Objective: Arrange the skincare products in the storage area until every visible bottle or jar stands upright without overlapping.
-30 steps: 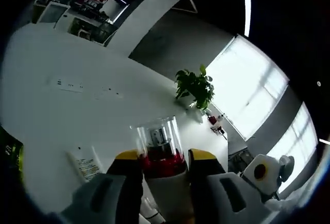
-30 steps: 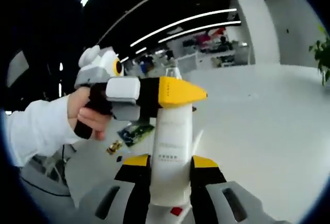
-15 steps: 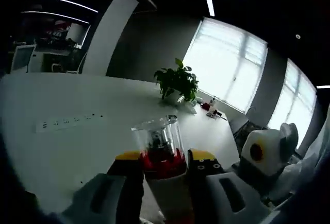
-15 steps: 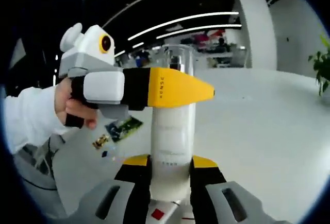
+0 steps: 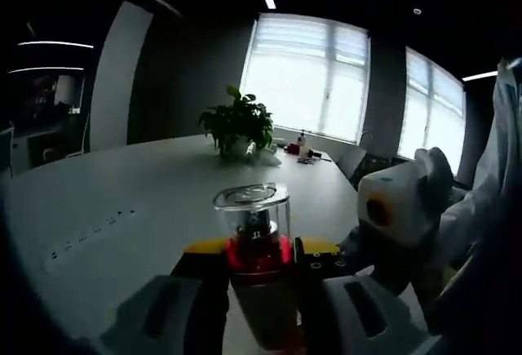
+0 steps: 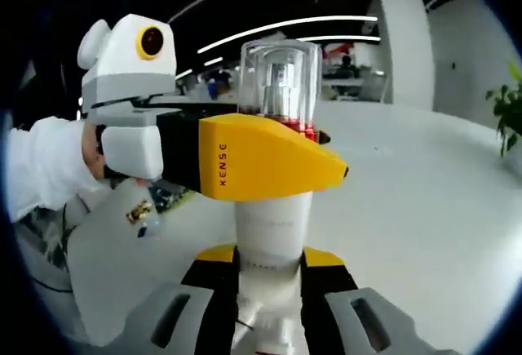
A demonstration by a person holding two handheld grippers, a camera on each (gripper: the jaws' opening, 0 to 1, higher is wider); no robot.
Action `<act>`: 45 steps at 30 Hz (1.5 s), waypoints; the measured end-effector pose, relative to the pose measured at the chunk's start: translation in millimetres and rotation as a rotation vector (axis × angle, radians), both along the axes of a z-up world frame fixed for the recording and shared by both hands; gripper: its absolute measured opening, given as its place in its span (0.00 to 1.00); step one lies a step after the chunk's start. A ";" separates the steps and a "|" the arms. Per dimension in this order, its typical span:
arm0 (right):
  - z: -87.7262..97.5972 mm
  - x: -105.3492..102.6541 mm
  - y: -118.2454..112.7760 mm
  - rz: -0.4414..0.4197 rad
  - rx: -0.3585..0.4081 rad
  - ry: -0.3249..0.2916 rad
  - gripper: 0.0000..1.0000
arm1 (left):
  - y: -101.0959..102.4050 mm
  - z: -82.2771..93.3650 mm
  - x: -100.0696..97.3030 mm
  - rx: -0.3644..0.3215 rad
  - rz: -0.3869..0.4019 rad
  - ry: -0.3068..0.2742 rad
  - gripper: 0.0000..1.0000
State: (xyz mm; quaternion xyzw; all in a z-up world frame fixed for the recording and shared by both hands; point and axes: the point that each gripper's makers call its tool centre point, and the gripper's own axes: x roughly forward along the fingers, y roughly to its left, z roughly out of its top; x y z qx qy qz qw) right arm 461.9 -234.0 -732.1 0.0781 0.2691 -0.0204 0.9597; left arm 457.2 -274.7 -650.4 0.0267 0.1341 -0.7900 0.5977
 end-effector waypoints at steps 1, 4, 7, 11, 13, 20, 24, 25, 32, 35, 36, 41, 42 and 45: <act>-0.3 0.9 -1.2 0.001 -0.011 0.000 0.21 | -0.9 1.2 0.1 -0.023 -0.031 -0.009 0.26; -0.1 3.2 -8.2 -0.011 -0.086 -0.001 0.21 | -8.7 -3.9 10.1 -0.023 -0.052 -0.019 0.27; -3.7 6.3 -7.2 -0.019 -0.088 -0.008 0.21 | -11.0 -7.9 11.8 -0.012 -0.083 -0.032 0.27; -8.5 11.6 -7.5 -0.024 -0.155 -0.030 0.22 | -9.0 -15.9 9.0 0.004 -0.159 -0.120 0.27; -10.8 14.5 -7.3 -0.032 -0.146 -0.028 0.22 | -9.2 -18.1 9.0 0.010 -0.166 -0.132 0.27; -15.6 16.0 -9.0 -0.044 -0.191 -0.020 0.22 | -6.1 -24.3 17.6 0.022 -0.152 -0.108 0.28; -15.8 11.8 -5.5 -0.049 -0.195 -0.015 0.22 | -0.7 -23.2 6.6 0.014 -0.196 -0.132 0.28; -15.9 9.8 -3.4 -0.049 -0.189 -0.015 0.22 | 0.5 -22.9 4.3 0.013 -0.206 -0.131 0.27; -16.2 3.1 3.6 -0.041 -0.190 -0.011 0.22 | 12.1 -22.3 -7.2 0.021 -0.228 -0.139 0.27; -16.6 1.5 9.1 -0.031 -0.186 -0.008 0.21 | 18.0 -22.3 -11.4 0.024 -0.233 -0.140 0.27; -17.3 0.6 12.5 -0.026 -0.179 -0.004 0.21 | 21.2 -22.3 -13.4 0.025 -0.233 -0.140 0.27; -17.2 -4.0 25.9 -0.001 -0.192 0.001 0.21 | 35.2 -22.5 -16.4 0.032 -0.228 -0.128 0.26; -17.0 -4.5 29.3 0.006 -0.191 0.003 0.21 | 39.7 -22.6 -14.7 0.032 -0.224 -0.126 0.26; -16.5 -6.9 38.0 0.027 -0.197 0.007 0.22 | 48.3 -21.6 -17.6 0.032 -0.221 -0.126 0.26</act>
